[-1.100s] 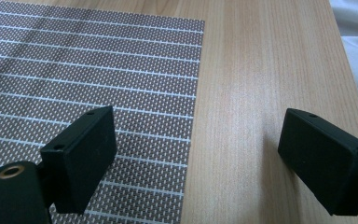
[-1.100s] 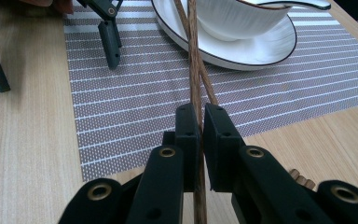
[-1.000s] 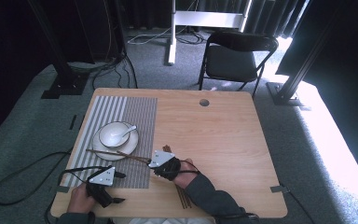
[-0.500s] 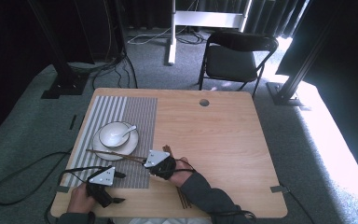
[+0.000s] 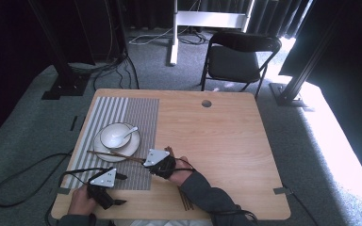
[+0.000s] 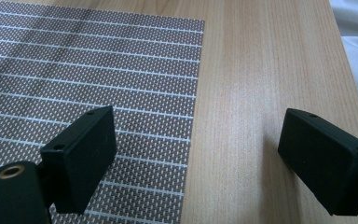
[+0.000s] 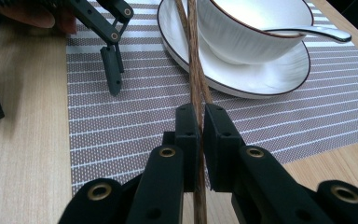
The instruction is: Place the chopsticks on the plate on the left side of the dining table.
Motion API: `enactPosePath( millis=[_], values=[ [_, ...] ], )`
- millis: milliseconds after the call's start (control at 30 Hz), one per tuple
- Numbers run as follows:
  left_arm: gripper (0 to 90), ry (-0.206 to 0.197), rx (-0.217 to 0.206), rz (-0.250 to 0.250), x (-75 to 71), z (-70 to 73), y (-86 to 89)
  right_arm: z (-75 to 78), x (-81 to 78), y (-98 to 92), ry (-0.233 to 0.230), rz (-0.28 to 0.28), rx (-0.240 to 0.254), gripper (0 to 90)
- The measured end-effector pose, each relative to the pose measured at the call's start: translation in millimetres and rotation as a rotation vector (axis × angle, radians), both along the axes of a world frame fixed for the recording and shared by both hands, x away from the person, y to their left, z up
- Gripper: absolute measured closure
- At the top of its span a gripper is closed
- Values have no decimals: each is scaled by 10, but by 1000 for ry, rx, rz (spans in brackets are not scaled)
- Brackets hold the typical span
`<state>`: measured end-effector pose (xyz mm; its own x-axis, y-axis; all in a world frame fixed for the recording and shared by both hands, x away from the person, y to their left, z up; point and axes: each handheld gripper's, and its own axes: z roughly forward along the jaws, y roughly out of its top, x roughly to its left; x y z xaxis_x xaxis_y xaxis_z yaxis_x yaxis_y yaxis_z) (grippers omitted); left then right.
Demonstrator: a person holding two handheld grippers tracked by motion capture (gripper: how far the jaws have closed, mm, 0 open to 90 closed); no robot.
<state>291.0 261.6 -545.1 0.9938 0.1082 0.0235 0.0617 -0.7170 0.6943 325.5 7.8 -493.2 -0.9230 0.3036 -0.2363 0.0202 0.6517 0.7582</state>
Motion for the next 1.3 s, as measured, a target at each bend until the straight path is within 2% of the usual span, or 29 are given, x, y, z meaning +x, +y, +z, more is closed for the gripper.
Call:
enactPosePath(
  millis=[1300],
  values=[
    [116, 1, -1, 1, -1, 0, 0, 16, 112, 293, 5, 59, 6, 845]
  ],
)
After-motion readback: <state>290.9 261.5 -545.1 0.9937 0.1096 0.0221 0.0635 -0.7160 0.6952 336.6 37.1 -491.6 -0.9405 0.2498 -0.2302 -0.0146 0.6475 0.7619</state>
